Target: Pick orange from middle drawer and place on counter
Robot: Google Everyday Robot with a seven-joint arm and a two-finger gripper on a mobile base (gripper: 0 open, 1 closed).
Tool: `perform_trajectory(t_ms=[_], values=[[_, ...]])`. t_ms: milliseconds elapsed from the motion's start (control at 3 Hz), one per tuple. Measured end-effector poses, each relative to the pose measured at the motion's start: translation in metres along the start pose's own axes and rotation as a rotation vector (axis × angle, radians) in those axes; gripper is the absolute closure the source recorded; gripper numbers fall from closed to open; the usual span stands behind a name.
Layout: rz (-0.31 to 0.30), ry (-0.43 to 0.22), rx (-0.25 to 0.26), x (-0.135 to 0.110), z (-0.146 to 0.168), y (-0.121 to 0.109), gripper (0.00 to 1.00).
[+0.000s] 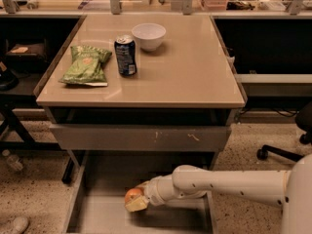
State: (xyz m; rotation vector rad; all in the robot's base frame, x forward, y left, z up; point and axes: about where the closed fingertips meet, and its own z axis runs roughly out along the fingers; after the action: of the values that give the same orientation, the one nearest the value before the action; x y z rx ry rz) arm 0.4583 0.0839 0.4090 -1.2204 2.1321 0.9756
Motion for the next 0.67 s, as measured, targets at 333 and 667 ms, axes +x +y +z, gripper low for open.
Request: perform_trajectory(t_ms=[333,667], values=[[0.099,0.004,0.019,-0.018,-0.05,0.014,1.0],[0.185,0.031,0.101,-0.04,-0.116,0.031,1.0]])
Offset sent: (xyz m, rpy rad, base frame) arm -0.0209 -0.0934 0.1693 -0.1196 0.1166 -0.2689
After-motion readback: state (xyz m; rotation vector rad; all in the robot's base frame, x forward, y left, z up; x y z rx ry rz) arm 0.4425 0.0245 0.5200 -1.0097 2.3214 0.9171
